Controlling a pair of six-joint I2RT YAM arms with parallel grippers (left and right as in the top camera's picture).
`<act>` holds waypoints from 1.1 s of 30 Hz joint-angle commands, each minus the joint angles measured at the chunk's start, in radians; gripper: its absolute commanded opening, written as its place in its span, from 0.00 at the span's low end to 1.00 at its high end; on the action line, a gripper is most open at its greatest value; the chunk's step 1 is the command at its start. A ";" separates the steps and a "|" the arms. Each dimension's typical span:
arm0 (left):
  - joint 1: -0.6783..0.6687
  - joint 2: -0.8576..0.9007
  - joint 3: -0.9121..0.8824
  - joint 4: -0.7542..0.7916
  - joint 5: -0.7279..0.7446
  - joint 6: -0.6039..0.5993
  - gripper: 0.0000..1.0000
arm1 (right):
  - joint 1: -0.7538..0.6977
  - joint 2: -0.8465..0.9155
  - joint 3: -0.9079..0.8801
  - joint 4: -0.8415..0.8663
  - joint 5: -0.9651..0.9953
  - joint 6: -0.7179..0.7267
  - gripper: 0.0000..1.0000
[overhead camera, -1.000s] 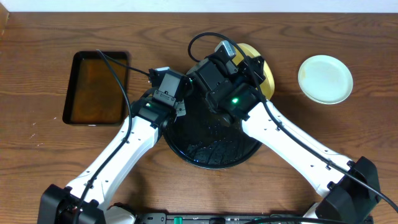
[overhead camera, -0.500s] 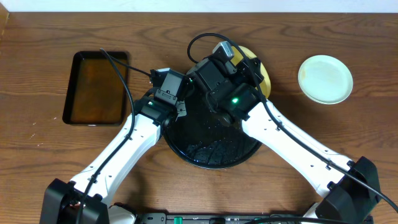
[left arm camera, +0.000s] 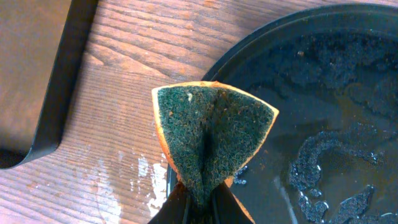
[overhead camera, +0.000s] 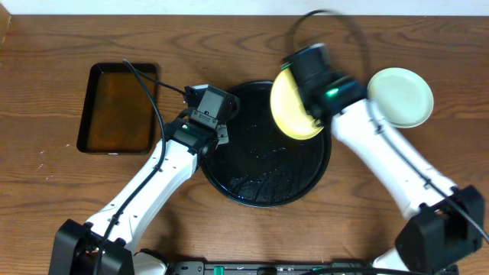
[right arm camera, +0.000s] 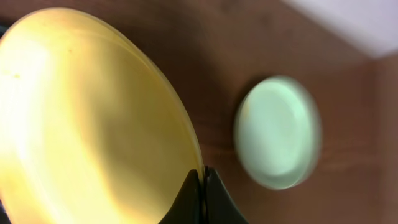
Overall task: Clean dirty plates on tray and stack at the side
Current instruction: 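Lift the yellow plate with the right gripper and carry it right, then lower the yellow plate onto the green plate stack and release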
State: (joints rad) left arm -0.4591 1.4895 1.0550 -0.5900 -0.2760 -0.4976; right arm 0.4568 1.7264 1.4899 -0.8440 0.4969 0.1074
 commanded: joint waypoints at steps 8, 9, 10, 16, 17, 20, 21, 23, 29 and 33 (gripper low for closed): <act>0.003 0.008 -0.004 -0.005 -0.021 -0.017 0.08 | -0.590 -0.023 -0.010 0.012 -0.569 0.130 0.01; 0.003 0.008 -0.004 -0.004 -0.021 -0.017 0.08 | -0.647 -0.023 -0.014 0.019 -0.568 0.138 0.01; 0.003 0.008 -0.004 -0.004 -0.021 -0.017 0.08 | -0.686 -0.023 -0.014 0.021 -0.569 0.155 0.01; 0.003 0.008 -0.004 -0.004 -0.021 -0.017 0.08 | -0.897 0.014 -0.015 0.057 -0.547 0.290 0.01; 0.003 0.008 -0.004 -0.004 -0.021 -0.018 0.08 | -0.909 0.028 -0.015 0.068 -0.547 0.290 0.01; 0.003 0.008 -0.004 -0.004 -0.021 -0.022 0.08 | -0.921 0.079 -0.015 0.091 -0.546 0.301 0.01; 0.003 0.008 -0.004 -0.004 -0.021 -0.025 0.08 | -0.920 0.111 -0.015 0.105 -0.547 0.316 0.01; 0.003 0.008 -0.004 -0.004 -0.021 -0.025 0.08 | -0.919 0.154 -0.015 0.122 -0.547 0.327 0.01; 0.003 0.008 -0.004 -0.002 -0.021 -0.034 0.08 | -0.919 0.264 -0.015 0.153 -0.668 0.316 0.50; 0.003 0.008 -0.004 0.008 -0.021 -0.040 0.08 | -0.916 0.267 -0.014 0.151 -0.929 0.231 0.85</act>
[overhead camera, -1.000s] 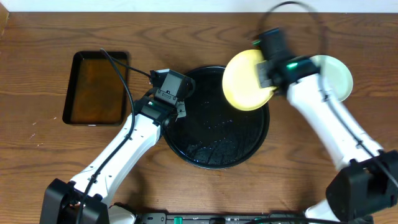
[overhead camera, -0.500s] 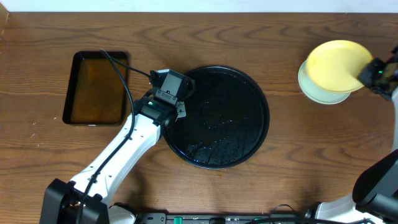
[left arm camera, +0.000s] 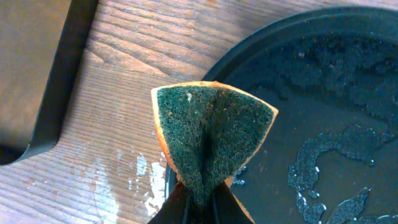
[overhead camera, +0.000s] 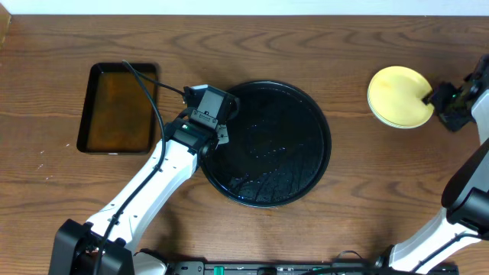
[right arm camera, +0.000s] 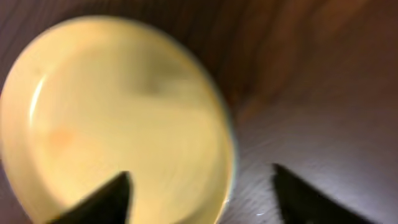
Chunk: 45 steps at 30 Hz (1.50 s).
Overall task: Clean dirty plates on tray and stack at the side
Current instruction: 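Lower the yellow plate onto the green plate stack and release, then place the sponge into the small black tray with the left gripper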
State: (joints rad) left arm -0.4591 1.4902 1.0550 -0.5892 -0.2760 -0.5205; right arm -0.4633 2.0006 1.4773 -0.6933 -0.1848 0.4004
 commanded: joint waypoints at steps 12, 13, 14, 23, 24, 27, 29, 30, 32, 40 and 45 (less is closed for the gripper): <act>0.228 0.013 -0.005 0.129 -0.026 -0.012 0.08 | 0.353 -0.080 -0.002 -0.183 -0.449 -0.222 0.92; 0.270 0.018 -0.005 0.137 -0.026 -0.012 0.08 | 0.391 -0.080 -0.002 -0.183 -0.428 -0.222 0.97; 0.308 0.025 -0.005 0.149 -0.026 -0.012 0.08 | 0.429 -0.080 -0.002 -0.182 -0.399 -0.222 0.99; 0.619 0.237 -0.005 0.404 -0.024 -0.004 0.16 | 0.809 -0.080 -0.002 -0.134 -0.181 -0.171 0.99; 0.629 0.253 -0.005 0.415 -0.024 -0.004 0.17 | 0.836 -0.080 -0.002 -0.128 -0.178 -0.163 0.99; 0.665 0.296 -0.005 0.448 -0.024 0.015 0.22 | 0.901 -0.080 -0.002 -0.108 -0.178 -0.131 0.99; 0.680 0.299 -0.005 0.459 -0.024 0.018 0.49 | 0.937 -0.080 -0.002 -0.103 -0.179 -0.124 0.99; 0.684 0.299 -0.005 0.463 -0.024 0.018 0.60 | 0.943 -0.080 -0.002 -0.103 -0.179 -0.124 0.99; 0.685 0.297 -0.004 0.472 -0.024 0.018 0.74 | 0.958 -0.083 0.002 -0.116 -0.220 -0.124 0.99; 0.685 0.122 -0.004 0.392 0.167 0.018 0.74 | 0.913 -0.229 0.080 -0.218 -0.278 -0.148 0.99; 0.685 -0.109 -0.004 0.224 0.377 0.018 0.74 | 0.918 -0.461 0.080 -0.286 -0.094 -0.147 0.99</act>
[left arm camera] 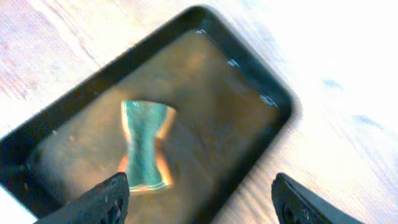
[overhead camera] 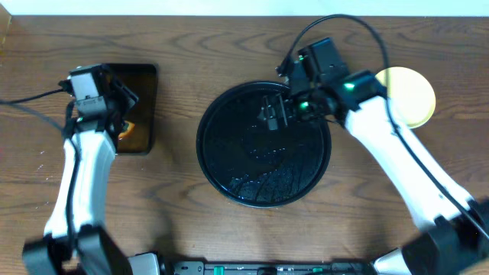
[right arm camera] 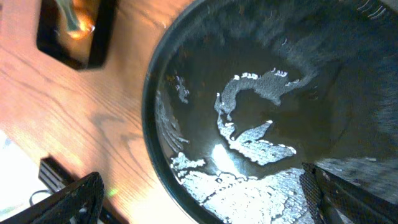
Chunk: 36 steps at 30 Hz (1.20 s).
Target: Clean dirty plates on tray and stack at the side
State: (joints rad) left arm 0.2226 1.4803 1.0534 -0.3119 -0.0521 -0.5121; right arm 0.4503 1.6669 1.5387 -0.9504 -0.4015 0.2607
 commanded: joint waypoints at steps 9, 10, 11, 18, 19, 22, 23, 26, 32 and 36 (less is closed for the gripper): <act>0.003 -0.233 -0.002 -0.256 0.179 0.010 0.84 | 0.202 -0.425 0.016 -0.126 0.526 -0.006 0.99; 0.003 -0.233 -0.002 -0.260 0.179 0.010 0.84 | 0.217 -0.429 0.016 -0.148 0.563 -0.003 0.99; 0.003 -0.232 -0.002 -0.264 0.179 0.010 0.84 | 0.240 -0.431 0.016 -0.182 0.605 -0.003 0.99; 0.003 -0.232 -0.002 -0.264 0.179 0.010 0.84 | 0.251 -0.425 0.016 -0.307 0.505 0.005 0.99; 0.003 -0.232 -0.002 -0.264 0.179 0.010 0.84 | 0.251 -0.425 0.016 -0.311 0.505 0.005 0.99; 0.003 -0.232 -0.002 -0.264 0.179 0.010 0.84 | 0.251 -0.425 0.016 -0.322 0.512 -0.008 0.99; 0.003 -0.232 -0.002 -0.264 0.179 0.010 0.84 | 0.251 -0.425 0.016 -0.351 0.507 -0.011 0.99; 0.003 -0.232 -0.002 -0.264 0.179 0.010 0.84 | 0.251 -0.425 0.016 -0.412 0.494 -0.011 0.99; 0.003 -0.232 -0.002 -0.264 0.179 0.010 0.84 | 0.251 -0.425 0.016 -0.490 0.475 -0.011 0.99; 0.003 -0.232 -0.002 -0.264 0.179 0.010 0.85 | 0.251 -0.425 0.015 -0.482 0.480 -0.011 0.99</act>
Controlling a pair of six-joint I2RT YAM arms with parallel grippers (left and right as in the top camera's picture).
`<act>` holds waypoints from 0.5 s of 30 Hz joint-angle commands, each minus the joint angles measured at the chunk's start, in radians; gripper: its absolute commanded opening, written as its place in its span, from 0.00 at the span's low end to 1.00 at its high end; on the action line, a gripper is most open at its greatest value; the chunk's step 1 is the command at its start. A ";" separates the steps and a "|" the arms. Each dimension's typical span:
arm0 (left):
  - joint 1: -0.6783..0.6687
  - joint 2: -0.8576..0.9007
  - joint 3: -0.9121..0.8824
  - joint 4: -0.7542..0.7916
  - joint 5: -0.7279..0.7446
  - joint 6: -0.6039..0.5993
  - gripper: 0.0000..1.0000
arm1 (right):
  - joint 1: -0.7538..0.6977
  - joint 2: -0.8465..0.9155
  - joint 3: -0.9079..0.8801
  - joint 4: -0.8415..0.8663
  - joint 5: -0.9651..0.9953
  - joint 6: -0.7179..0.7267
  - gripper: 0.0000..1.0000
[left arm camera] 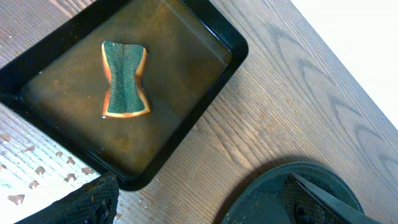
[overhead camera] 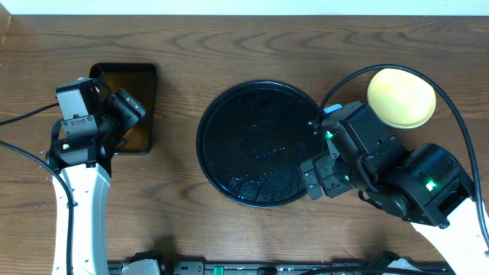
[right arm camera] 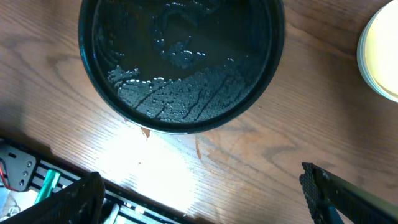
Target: Clean dirty plates on tray and stack at the side
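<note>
The yellow plate lies at the far right of the table, and its edge shows as the yellow plate in the right wrist view. The round black tray is wet and bears no plate. A green and orange sponge lies in the black rectangular basin. My left gripper hangs open beside the basin's right edge, seen as left gripper from its wrist. My right gripper stands open high over the round tray's near right rim, with nothing in it.
The basin holds brownish water at the left of the wooden table. Water drops lie on the wood beside it. A black rail runs along the table's front edge. Cables trail from both arms.
My right gripper was over the far part of the round tray and is now higher, at its near right rim. My left gripper has drawn up and away from the basin. The sponge lies as before.
First my left gripper was shut on the sponge at the round tray's left rim and my right held the yellow plate over the tray. Then the plate lay on the pale green plate at the right, released. Later the sponge lay in the basin. Now both grippers hang open.
</note>
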State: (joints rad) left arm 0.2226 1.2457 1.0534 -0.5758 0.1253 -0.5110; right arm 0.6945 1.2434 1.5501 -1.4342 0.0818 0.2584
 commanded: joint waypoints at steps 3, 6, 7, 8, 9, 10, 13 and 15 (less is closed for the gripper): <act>0.003 0.003 -0.002 0.000 0.002 0.008 0.85 | -0.027 -0.009 -0.006 0.002 0.008 -0.013 0.99; 0.003 0.003 -0.002 0.000 0.002 0.008 0.85 | -0.138 -0.021 -0.041 0.050 -0.035 -0.012 0.99; 0.003 0.003 -0.002 0.000 0.002 0.008 0.85 | -0.189 -0.035 -0.066 0.084 -0.056 -0.012 0.99; 0.003 0.003 -0.002 0.000 0.002 0.008 0.85 | -0.224 -0.047 -0.087 0.111 -0.070 -0.012 0.99; 0.003 0.003 -0.002 0.000 0.002 0.008 0.85 | -0.259 -0.062 -0.113 0.145 -0.086 -0.012 0.99; 0.003 0.003 -0.002 0.000 0.002 0.008 0.85 | -0.306 -0.088 -0.158 0.192 -0.109 -0.012 0.99; 0.003 0.003 -0.002 0.000 0.002 0.008 0.85 | -0.423 -0.198 -0.341 0.328 -0.183 -0.012 0.99; 0.003 0.003 -0.002 0.000 0.002 0.008 0.85 | -0.479 -0.275 -0.461 0.400 -0.221 -0.012 0.99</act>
State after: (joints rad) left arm 0.2226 1.2461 1.0534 -0.5758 0.1253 -0.5110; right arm 0.2913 1.0748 1.2301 -1.0874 -0.0448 0.2520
